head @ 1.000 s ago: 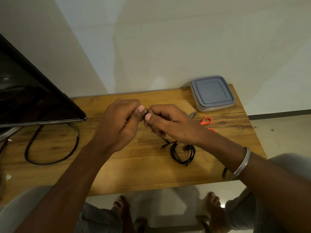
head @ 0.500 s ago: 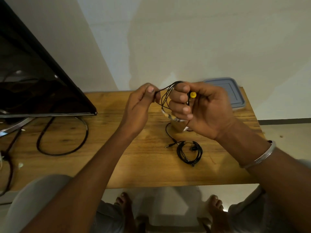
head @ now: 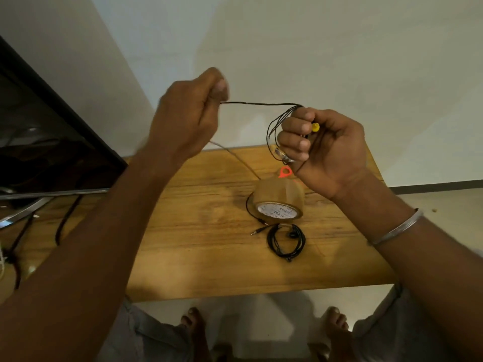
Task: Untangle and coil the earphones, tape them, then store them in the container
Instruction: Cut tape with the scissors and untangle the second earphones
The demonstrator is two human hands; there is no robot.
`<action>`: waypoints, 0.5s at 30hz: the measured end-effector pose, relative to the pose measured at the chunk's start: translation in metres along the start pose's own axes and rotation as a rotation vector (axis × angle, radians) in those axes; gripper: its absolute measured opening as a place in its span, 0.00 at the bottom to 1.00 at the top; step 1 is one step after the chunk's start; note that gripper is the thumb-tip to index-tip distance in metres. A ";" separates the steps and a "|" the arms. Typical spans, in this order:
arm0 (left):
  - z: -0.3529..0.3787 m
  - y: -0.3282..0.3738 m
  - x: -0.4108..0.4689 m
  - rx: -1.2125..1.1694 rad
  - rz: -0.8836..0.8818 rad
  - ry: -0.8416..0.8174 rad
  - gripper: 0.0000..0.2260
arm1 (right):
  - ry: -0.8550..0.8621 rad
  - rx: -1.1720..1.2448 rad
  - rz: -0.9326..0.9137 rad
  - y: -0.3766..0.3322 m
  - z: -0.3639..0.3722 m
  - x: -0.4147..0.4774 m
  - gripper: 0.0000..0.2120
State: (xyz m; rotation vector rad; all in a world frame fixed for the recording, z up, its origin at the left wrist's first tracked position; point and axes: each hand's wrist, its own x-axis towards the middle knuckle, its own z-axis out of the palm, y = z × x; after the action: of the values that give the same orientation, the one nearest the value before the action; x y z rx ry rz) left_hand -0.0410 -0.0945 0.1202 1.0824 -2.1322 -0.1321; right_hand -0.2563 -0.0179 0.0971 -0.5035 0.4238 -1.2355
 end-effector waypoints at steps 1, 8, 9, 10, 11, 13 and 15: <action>-0.003 -0.011 -0.003 0.003 -0.064 0.034 0.17 | 0.024 -0.028 0.009 -0.001 -0.002 0.001 0.07; -0.045 -0.031 0.003 0.073 -0.287 0.222 0.18 | -0.063 -1.033 0.422 0.033 -0.015 -0.004 0.15; -0.053 -0.025 0.007 0.109 -0.263 0.207 0.19 | -0.057 -1.003 0.429 0.034 -0.015 -0.004 0.15; -0.059 -0.019 0.011 0.139 -0.239 0.190 0.20 | -0.038 -0.923 0.421 0.033 -0.017 -0.003 0.15; -0.065 -0.014 0.013 0.160 -0.227 0.170 0.20 | -0.016 -0.818 0.402 0.032 -0.019 -0.002 0.14; -0.074 -0.002 0.008 0.161 -0.234 0.117 0.19 | 0.035 -0.587 0.323 0.031 -0.023 0.000 0.12; -0.074 0.010 -0.007 0.096 -0.293 0.055 0.18 | 0.077 -0.344 0.235 0.031 -0.026 0.002 0.09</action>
State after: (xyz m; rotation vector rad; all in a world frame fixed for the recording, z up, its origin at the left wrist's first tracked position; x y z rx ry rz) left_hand 0.0033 -0.0668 0.1741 1.4354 -1.9377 -0.1371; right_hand -0.2464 -0.0155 0.0581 -0.6784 0.7468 -0.9599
